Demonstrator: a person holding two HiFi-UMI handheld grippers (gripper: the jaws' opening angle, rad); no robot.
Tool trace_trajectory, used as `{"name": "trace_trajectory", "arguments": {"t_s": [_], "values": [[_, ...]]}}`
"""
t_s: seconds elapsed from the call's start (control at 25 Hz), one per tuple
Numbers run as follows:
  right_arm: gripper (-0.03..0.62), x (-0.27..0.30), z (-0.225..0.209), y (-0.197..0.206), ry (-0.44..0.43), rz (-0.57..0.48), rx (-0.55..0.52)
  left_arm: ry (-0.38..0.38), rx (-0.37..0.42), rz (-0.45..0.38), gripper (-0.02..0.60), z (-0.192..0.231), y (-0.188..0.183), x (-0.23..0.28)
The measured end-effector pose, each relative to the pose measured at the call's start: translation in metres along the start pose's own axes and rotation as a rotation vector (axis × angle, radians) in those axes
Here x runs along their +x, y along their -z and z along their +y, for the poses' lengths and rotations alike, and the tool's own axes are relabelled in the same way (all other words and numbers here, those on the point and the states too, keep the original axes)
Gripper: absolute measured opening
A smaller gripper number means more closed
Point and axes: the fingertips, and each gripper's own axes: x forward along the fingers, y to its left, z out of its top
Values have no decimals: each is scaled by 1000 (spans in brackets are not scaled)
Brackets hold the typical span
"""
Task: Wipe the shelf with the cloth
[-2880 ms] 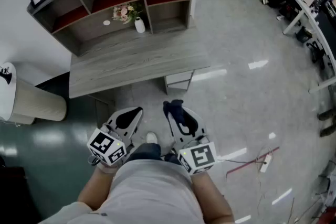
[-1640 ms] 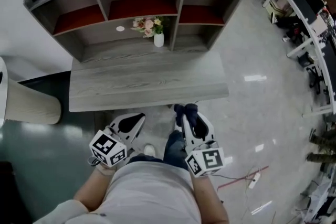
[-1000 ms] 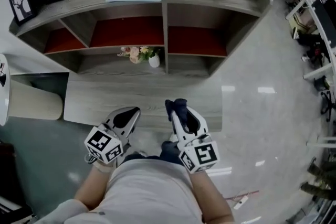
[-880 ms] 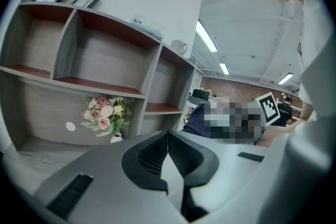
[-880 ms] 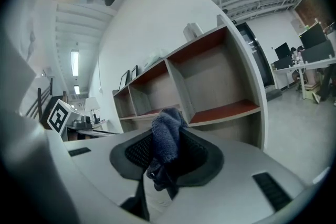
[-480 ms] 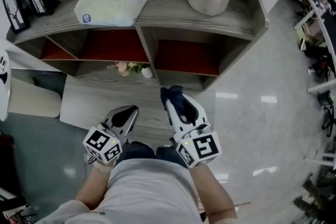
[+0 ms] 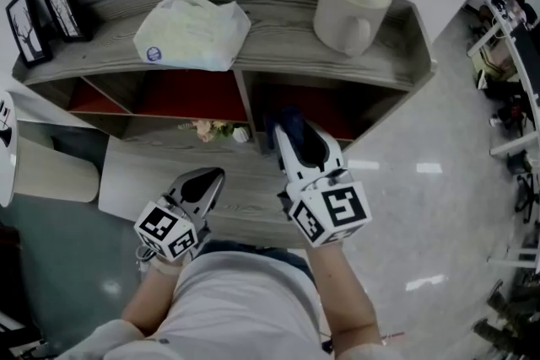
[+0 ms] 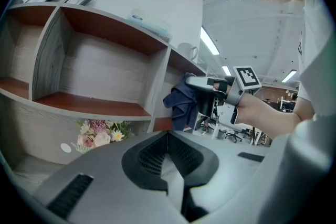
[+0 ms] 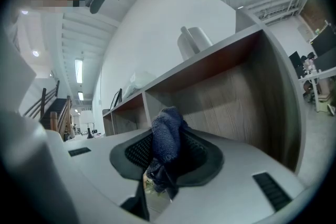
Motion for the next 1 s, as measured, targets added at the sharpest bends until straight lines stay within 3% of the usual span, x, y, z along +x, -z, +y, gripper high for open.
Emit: {"name": "trace_trajectory", "arguments": {"t_s": [0.2,0.4,0.76,1.0], "values": [[97,34,-17,1,17,4,23,16,18,-24,15,12,-16,-2],[97,68,-42,30,53,103,27,10,30,-25,15,23,-20,-7],[98,101,-77,99,138,383,-266,-3,34,-21,15,37,-25,-7],[98,109,-84,122,141,471,-424,1,16,-21,15,38,-20,-1]]}}
